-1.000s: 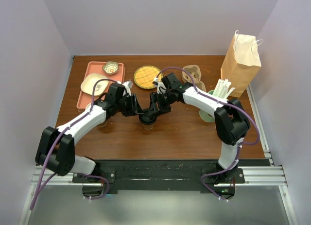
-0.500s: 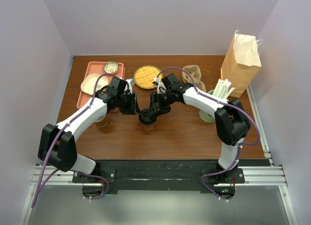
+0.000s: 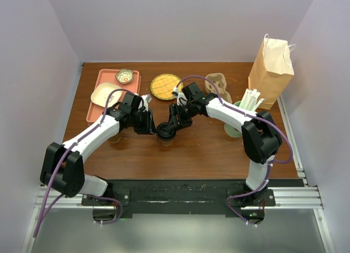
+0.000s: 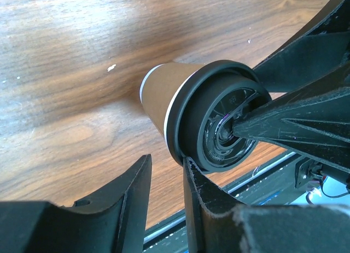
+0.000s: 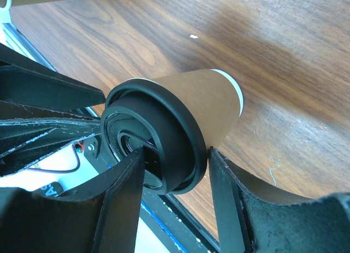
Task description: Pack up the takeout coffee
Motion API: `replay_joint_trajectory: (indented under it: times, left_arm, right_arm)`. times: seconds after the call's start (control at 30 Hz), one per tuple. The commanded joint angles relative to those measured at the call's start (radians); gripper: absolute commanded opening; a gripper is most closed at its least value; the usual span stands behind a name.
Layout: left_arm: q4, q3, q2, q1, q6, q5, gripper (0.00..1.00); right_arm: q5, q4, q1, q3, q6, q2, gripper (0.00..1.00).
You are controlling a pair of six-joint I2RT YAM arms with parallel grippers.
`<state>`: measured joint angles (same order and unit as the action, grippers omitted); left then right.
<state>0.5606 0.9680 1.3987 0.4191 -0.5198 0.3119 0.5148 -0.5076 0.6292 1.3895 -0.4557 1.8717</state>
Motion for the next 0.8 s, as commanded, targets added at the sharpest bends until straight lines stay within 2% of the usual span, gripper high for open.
replay_joint_trajectory:
  times: [0.0, 0.57, 0.77]
  left_arm:
    - [-0.053, -0.017, 0.011, 0.001, 0.004, 0.012, 0.34]
    - [0.007, -0.126, 0.1, 0.024, -0.043, -0.212, 0.29]
    - [-0.005, -0.126, 0.106, 0.056, -0.062, -0.185, 0.28]
  right_arm:
    - [-0.105, -0.043, 0.007, -0.021, 0.025, 0.007, 0.5]
    - [-0.144, 0.027, 0.006, -0.144, 0.034, 0.053, 0.39]
    - [-0.154, 0.021, 0.0, -0.149, 0.074, 0.064, 0.36]
